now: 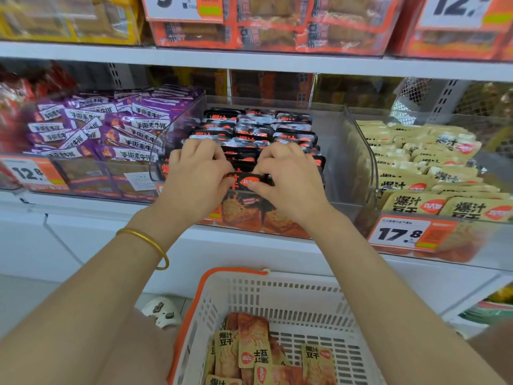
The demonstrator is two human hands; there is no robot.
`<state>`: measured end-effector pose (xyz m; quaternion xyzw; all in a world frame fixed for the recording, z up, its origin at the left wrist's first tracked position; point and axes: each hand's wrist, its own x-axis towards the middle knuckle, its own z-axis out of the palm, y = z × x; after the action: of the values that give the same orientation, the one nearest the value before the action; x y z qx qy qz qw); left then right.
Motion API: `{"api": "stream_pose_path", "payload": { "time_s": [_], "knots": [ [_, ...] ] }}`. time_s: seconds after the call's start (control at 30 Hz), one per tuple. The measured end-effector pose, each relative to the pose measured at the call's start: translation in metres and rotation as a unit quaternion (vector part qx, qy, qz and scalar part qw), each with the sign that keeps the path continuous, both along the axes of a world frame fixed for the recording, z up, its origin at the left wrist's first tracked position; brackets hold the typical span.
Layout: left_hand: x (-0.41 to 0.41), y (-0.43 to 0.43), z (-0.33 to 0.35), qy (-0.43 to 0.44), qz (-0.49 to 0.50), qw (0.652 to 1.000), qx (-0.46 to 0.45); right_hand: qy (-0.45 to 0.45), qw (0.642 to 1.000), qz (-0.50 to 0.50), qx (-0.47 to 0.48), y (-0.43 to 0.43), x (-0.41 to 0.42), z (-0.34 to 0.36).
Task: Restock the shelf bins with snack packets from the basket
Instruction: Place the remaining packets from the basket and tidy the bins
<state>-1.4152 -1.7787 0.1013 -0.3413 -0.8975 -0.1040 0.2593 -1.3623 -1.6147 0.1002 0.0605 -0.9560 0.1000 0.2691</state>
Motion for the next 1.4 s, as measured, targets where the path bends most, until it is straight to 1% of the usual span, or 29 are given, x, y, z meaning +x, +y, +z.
{"api": "stream_pose_path", "payload": {
  "time_s": [0.07,0.1,0.17,0.2,0.23,0.27,0.3,0.33,0.37,0.4,0.43,0.47,0.5,0.53,0.6,0.67,0.7,0.77,0.8,0.9,0.93,0.97,1.03,1.13,1.17,1.23,1.3,1.33,1.4],
  "knots": [
    [0.005,-0.003,-0.002,0.027,0.003,0.998,0.051,0.028,0.999,0.014,-0.015,-0.001,0.003,0.0],
    [0.011,-0.005,-0.002,0.044,0.008,0.995,0.088,0.067,0.997,0.023,-0.034,0.0,0.008,-0.001],
    [0.029,-0.008,-0.008,0.066,0.001,0.987,0.144,0.182,0.978,0.038,-0.091,-0.001,0.025,-0.003],
    [0.04,-0.009,-0.016,0.06,-0.015,0.986,0.158,0.226,0.965,0.043,-0.124,-0.002,0.037,-0.008],
    [0.049,-0.009,-0.028,0.045,-0.033,0.986,0.159,0.251,0.954,0.049,-0.159,-0.003,0.049,-0.016],
    [0.056,-0.008,-0.04,0.02,-0.049,0.988,0.145,0.249,0.947,0.058,-0.193,-0.004,0.059,-0.031],
    [0.062,-0.005,-0.055,-0.017,-0.062,0.992,0.11,0.216,0.949,0.062,-0.223,-0.005,0.067,-0.05],
    [0.065,-0.001,-0.068,-0.07,-0.069,0.994,0.05,0.159,0.957,0.059,-0.237,-0.006,0.073,-0.074],
    [0.067,0.003,-0.08,-0.132,-0.064,0.989,-0.024,0.082,0.968,0.052,-0.233,-0.006,0.076,-0.1],
    [0.069,0.008,-0.091,-0.189,-0.053,0.975,-0.101,-0.008,0.975,0.044,-0.218,-0.003,0.077,-0.132],
    [0.069,0.012,-0.102,-0.23,-0.044,0.958,-0.164,-0.104,0.972,0.036,-0.206,-0.002,0.078,-0.162],
    [0.07,0.014,-0.112,-0.261,-0.038,0.94,-0.215,-0.201,0.959,0.022,-0.201,0.0,0.08,-0.194],
    [0.07,0.016,-0.122,-0.281,-0.036,0.926,-0.251,-0.286,0.937,0.005,-0.203,0.001,0.083,-0.224],
    [0.071,0.017,-0.13,-0.288,-0.036,0.914,-0.282,-0.351,0.913,-0.012,-0.207,0.002,0.086,-0.25],
    [0.071,0.015,-0.145,-0.304,-0.042,0.891,-0.335,-0.453,0.868,-0.03,-0.2,0.0,0.097,-0.293],
    [0.072,0.011,-0.153,-0.334,-0.047,0.872,-0.355,-0.528,0.833,-0.034,-0.161,-0.004,0.107,-0.315],
    [0.073,0.011,-0.155,-0.344,-0.045,0.867,-0.358,-0.547,0.825,-0.033,-0.141,-0.006,0.113,-0.321],
    [0.075,0.013,-0.157,-0.355,-0.043,0.86,-0.364,-0.575,0.81,0.003,-0.116,-0.016,0.123,-0.33],
    [0.077,0.014,-0.157,-0.365,-0.04,0.856,-0.364,-0.603,0.79,0.036,-0.105,-0.022,0.127,-0.334],
    [0.083,0.018,-0.158,-0.377,-0.042,0.847,-0.371,-0.714,0.685,0.116,-0.093,-0.042,0.136,-0.335],
    [0.084,0.019,-0.158,-0.372,-0.048,0.85,-0.369,-0.732,0.662,0.138,-0.084,-0.047,0.138,-0.336],
    [0.084,0.019,-0.159,-0.366,-0.053,0.854,-0.367,-0.735,0.657,0.157,-0.065,-0.049,0.14,-0.337],
    [0.085,0.02,-0.163,-0.36,-0.053,0.857,-0.364,-0.717,0.675,0.171,-0.047,-0.046,0.138,-0.341],
    [0.084,0.022,-0.165,-0.363,-0.054,0.858,-0.36,-0.704,0.69,0.147,-0.083,-0.036,0.13,-0.339],
    [0.084,0.023,-0.165,-0.366,-0.055,0.857,-0.359,-0.702,0.693,0.151,-0.07,-0.035,0.129,-0.337],
    [0.083,0.023,-0.166,-0.37,-0.062,0.86,-0.347,-0.71,0.687,0.156,-0.015,-0.034,0.139,-0.34],
    [0.084,0.022,-0.166,-0.373,-0.066,0.861,-0.34,-0.725,0.674,0.143,0.015,-0.038,0.159,-0.348],
    [0.085,0.022,-0.167,-0.374,-0.067,0.861,-0.339,-0.728,0.671,0.14,0.009,-0.04,0.167,-0.352],
    [0.086,0.021,-0.168,-0.381,-0.07,0.857,-0.339,-0.721,0.678,0.141,-0.008,-0.041,0.169,-0.35]
  ]
}}
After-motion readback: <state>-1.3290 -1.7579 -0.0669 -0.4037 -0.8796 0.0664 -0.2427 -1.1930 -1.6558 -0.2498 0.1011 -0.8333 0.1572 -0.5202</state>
